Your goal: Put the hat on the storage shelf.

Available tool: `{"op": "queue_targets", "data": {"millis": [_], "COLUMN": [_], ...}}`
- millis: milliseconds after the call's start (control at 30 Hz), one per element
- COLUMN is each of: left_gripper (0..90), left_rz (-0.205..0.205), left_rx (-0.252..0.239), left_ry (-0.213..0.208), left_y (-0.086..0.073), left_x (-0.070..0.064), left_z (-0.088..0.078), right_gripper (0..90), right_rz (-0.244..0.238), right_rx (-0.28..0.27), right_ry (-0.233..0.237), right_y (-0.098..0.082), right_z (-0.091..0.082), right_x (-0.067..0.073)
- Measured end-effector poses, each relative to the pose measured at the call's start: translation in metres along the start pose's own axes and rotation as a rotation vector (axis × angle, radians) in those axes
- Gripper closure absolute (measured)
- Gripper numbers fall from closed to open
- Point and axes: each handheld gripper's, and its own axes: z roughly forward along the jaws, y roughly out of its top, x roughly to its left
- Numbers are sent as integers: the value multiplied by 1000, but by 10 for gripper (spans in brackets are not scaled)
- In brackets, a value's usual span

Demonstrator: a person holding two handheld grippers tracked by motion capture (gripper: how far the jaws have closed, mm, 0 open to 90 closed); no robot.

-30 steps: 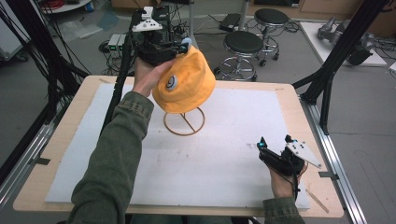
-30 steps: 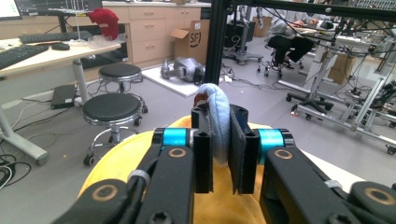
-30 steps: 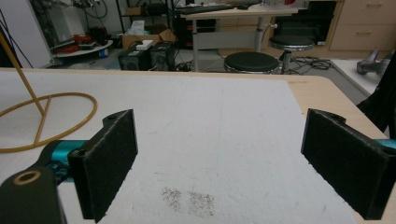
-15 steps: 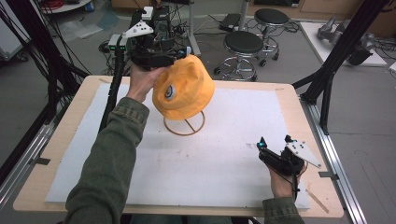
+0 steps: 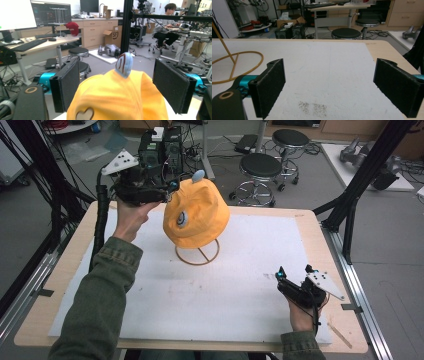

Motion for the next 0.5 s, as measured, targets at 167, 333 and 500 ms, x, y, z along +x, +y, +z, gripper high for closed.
{"op": "queue_targets", "data": {"millis": [167,333,500], "left_gripper": [221,208,201], "left_rz": [-13,1,-11], "left_rx": [-15,-40,-60], "left_ry": [10,59,95], "left_y": [-11,-27,-47], "left_x": [1,0,0], "left_z": [-21,-51,-73], "right_gripper": [96,96,96], "right_rz": [5,0,6], "right_rx": [-1,2,9], "right_ry": [-2,-3,-4], "right_y": [0,-2,-4], "right_z": [-1,0,0], "right_x": [0,0,0]}}
